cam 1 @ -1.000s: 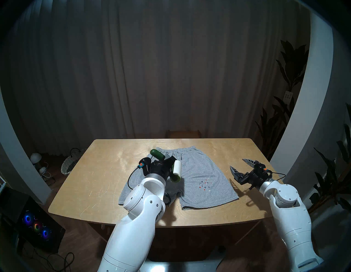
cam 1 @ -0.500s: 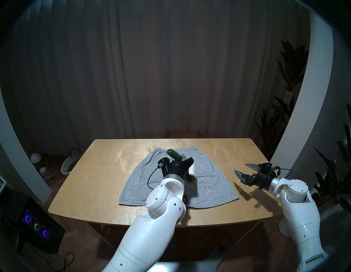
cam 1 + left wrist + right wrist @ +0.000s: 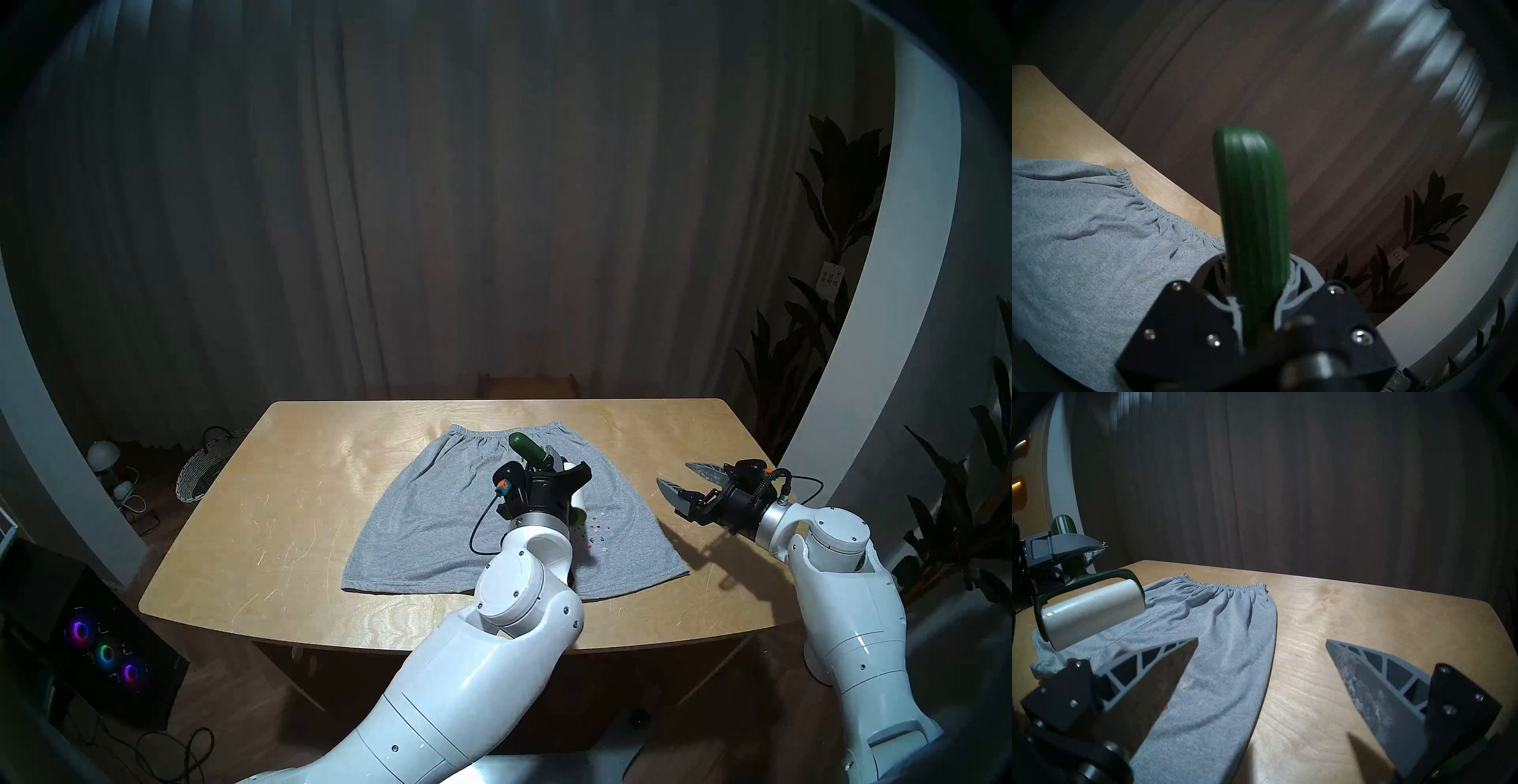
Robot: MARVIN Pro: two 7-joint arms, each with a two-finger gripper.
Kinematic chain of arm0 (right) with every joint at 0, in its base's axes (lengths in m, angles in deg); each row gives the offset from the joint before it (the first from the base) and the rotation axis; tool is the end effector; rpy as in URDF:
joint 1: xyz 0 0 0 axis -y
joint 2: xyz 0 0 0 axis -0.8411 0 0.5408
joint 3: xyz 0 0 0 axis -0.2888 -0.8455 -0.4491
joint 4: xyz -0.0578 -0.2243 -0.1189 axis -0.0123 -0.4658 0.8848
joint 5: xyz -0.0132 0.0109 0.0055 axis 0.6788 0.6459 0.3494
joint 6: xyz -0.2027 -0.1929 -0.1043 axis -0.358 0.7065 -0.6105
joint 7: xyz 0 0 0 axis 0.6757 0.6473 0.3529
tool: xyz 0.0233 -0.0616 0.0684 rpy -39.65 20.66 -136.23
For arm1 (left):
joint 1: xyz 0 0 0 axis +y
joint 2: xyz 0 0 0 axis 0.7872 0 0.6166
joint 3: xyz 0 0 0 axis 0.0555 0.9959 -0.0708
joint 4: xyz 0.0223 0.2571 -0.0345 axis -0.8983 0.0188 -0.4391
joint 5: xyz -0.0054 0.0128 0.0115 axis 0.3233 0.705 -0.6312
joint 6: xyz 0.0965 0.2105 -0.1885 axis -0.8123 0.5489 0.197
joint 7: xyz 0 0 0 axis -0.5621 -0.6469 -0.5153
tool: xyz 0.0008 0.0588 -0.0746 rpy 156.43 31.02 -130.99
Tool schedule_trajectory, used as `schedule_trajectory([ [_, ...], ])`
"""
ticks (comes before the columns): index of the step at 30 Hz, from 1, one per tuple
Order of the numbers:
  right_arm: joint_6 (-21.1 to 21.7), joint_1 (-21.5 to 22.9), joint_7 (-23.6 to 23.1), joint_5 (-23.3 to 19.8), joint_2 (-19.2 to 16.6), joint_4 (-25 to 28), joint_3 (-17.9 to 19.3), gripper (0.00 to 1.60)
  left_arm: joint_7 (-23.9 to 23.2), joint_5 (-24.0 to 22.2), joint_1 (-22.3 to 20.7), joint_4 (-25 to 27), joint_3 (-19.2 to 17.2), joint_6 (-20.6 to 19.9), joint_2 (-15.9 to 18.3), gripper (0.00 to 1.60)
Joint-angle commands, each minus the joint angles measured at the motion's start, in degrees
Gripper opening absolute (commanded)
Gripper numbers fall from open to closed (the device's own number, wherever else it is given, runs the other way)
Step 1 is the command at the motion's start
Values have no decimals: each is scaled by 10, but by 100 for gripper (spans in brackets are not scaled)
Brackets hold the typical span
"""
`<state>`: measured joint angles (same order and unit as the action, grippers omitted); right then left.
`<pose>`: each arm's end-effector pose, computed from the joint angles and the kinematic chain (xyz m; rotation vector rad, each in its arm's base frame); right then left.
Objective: Remove lint and debris from pants with a lint roller
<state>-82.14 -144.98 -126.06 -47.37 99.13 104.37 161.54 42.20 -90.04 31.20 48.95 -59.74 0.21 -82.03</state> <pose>0.3918 -0.1367 -0.2950 -2.1142 -0.5014 -1.6739 0.3615 -0.2091 -0.2668 1.8670 0.5569 1.7205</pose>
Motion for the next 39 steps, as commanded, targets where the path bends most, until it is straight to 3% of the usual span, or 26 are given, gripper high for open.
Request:
schedule_trajectory([
  [1, -53, 25, 19, 13, 3, -24, 3, 160, 28, 40, -48, -14, 37, 65, -10, 0],
  [8, -117, 21, 27, 34, 10, -63, -3, 160, 77, 75, -84, -55, 94, 103, -19, 0],
  [15, -167, 27, 30, 52, 18, -86, -15, 160, 125, 119, -111, -91, 128, 109, -36, 0],
  [17, -194, 32, 31, 59, 20, -101, -20, 160, 159, 146, -126, -111, 143, 99, -46, 0],
  [29, -295, 60, 38, 80, 21, -166, -33, 160, 278, 206, -181, -185, 211, 38, -86, 0],
  [39, -365, 84, 39, 86, 25, -227, -33, 160, 342, 238, -210, -218, 254, -3, -109, 0],
])
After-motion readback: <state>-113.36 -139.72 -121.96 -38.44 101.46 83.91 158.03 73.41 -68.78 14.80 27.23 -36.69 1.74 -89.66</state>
